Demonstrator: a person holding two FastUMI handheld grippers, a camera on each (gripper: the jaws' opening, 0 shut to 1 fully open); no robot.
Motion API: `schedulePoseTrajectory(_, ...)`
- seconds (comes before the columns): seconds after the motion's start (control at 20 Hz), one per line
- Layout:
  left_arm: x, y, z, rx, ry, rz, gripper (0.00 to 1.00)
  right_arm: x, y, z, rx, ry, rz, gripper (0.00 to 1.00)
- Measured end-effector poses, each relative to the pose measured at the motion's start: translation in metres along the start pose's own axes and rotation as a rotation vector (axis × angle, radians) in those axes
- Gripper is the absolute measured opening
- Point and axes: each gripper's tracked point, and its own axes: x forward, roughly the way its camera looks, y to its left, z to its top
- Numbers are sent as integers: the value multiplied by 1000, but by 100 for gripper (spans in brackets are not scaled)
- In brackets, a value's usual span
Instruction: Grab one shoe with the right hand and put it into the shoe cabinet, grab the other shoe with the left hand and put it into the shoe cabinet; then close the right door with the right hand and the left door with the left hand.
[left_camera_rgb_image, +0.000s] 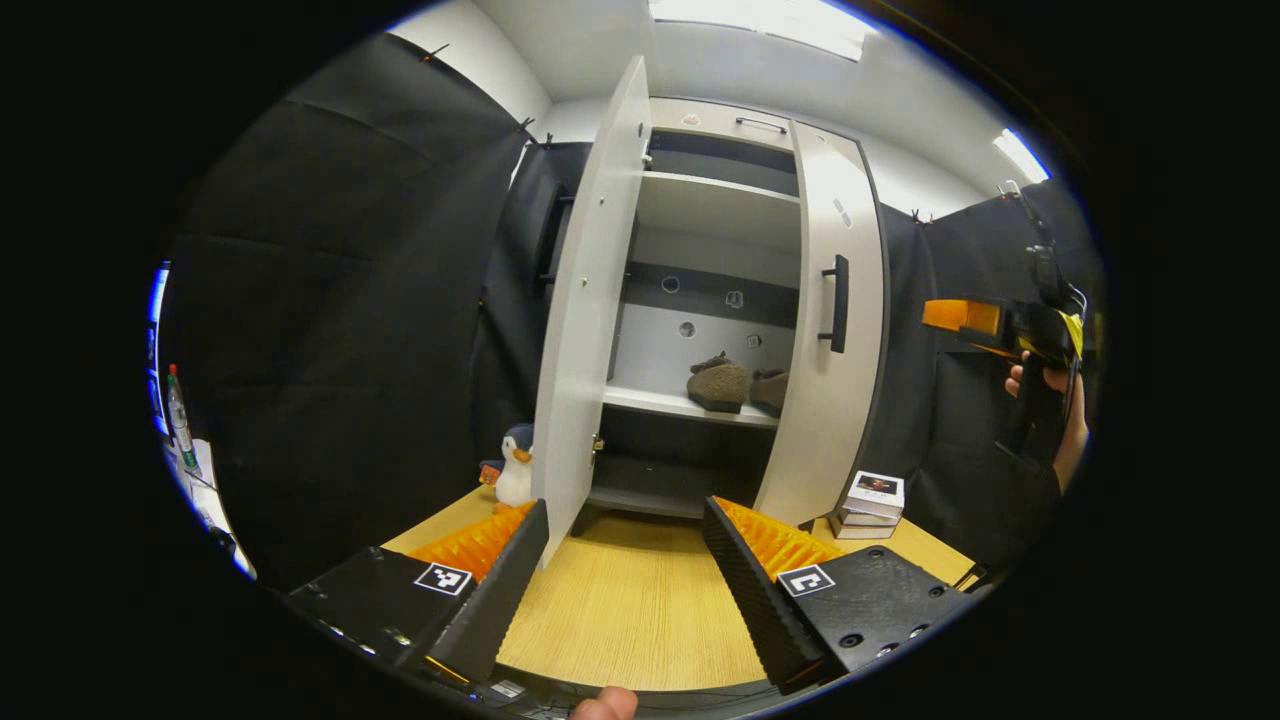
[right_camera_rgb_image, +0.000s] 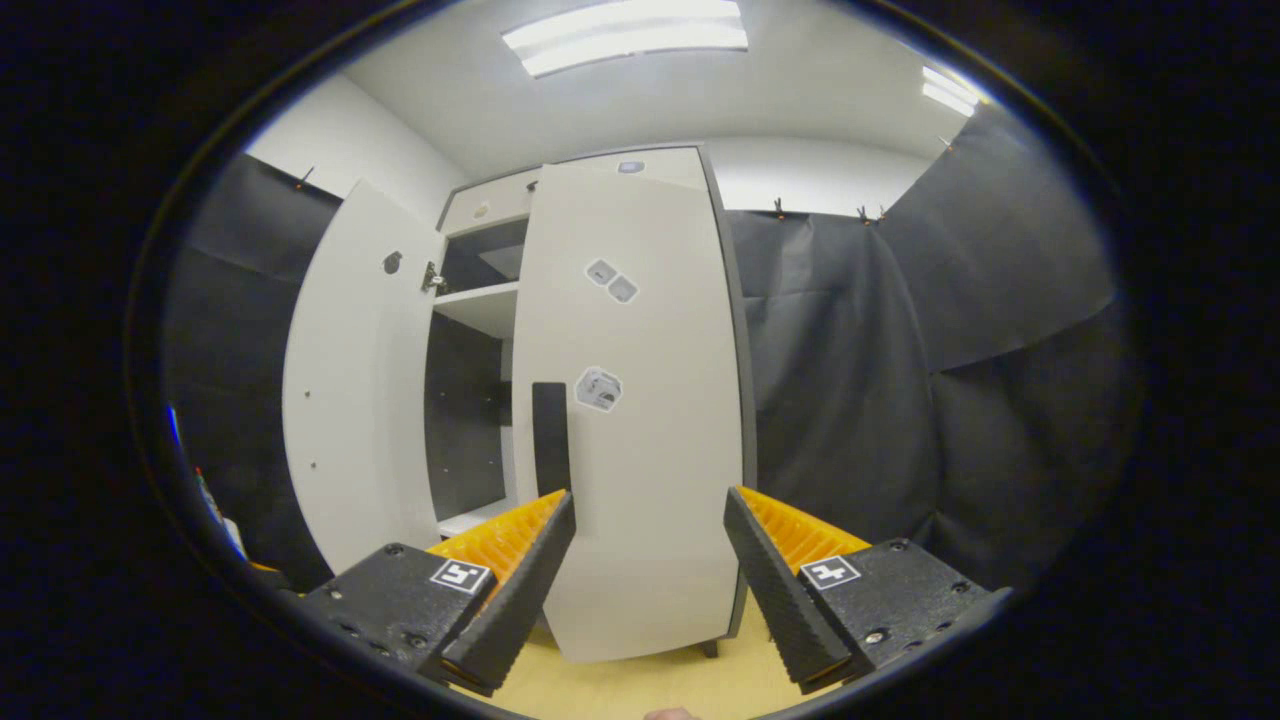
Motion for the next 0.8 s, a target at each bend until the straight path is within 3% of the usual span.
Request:
schedulePoseTrajectory(0.45,5,-23,-1,-2,9,-73,95,-75,17,-98,-64,131,-47,98)
schedulePoseTrajectory(0.65,4,-28,1,-9,5,-85,95,-94,19,-118,-53,154,-64,95)
schedulePoseTrajectory(0.7,2,-29,5,-12,5,-83,95,-97,20,-122,-50,163,-64,98)
schedulePoseTrajectory(0.8,1,-22,27,-26,-53,-55,95,-100,21,-126,-39,179,-60,98)
